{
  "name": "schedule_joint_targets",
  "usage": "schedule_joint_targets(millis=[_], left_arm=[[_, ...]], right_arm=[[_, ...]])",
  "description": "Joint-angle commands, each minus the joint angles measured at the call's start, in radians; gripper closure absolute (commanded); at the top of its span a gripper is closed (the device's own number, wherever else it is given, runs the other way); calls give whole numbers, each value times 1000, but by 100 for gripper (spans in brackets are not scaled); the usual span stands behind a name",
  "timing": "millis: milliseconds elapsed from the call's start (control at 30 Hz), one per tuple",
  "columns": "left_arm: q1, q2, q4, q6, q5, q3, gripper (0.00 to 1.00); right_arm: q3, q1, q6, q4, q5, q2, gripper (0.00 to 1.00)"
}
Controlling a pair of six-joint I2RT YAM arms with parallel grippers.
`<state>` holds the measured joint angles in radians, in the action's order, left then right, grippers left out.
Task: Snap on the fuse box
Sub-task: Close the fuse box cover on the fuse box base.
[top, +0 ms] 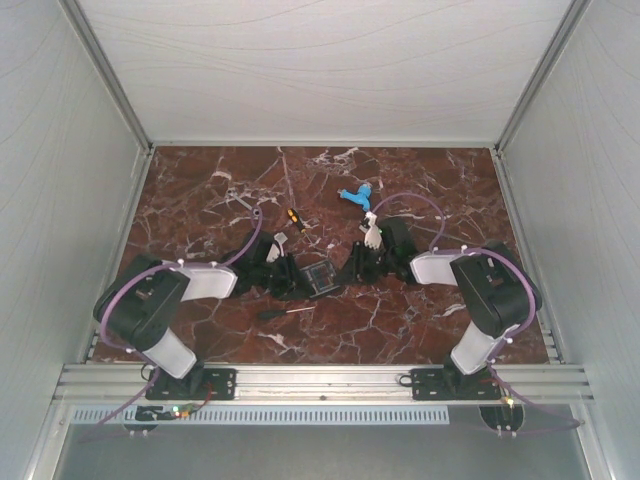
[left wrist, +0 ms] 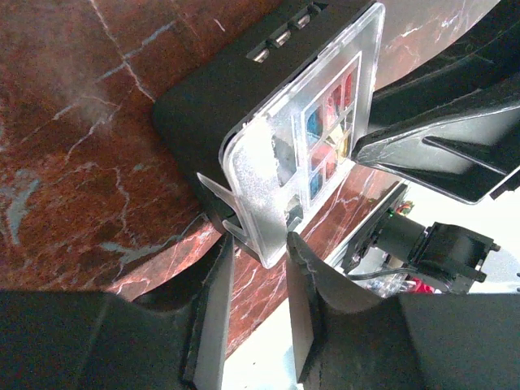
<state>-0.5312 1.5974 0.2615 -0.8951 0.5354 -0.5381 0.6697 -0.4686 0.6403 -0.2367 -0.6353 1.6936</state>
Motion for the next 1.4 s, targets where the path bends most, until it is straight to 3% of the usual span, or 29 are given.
schedule_joint_targets(millis=[0, 267, 400, 600, 800, 1033, 1367], left_arm=[[-42, 84, -43, 18, -79, 10, 75], [-45, 93, 19, -8, -37, 44, 75], [-50, 8, 37, -6, -25, 23, 63], [-46, -157, -105, 54, -108, -45, 36], [12, -280, -221, 121, -177, -66, 29], [106, -171, -207, 171, -140, -137, 26], [115, 11, -59, 118, 56, -148, 26]], right_arm=[[15, -85, -80, 148, 114, 73, 80], [69, -107, -108, 188, 173, 77, 81], [168, -82, -122, 197, 155, 50, 75], [206, -37, -106, 193, 145, -56, 61], [76, -31, -49, 166, 147, -178, 52], [-89, -60, 123, -5, 93, -227, 47], [-30, -86, 211, -157, 48, -19, 45]])
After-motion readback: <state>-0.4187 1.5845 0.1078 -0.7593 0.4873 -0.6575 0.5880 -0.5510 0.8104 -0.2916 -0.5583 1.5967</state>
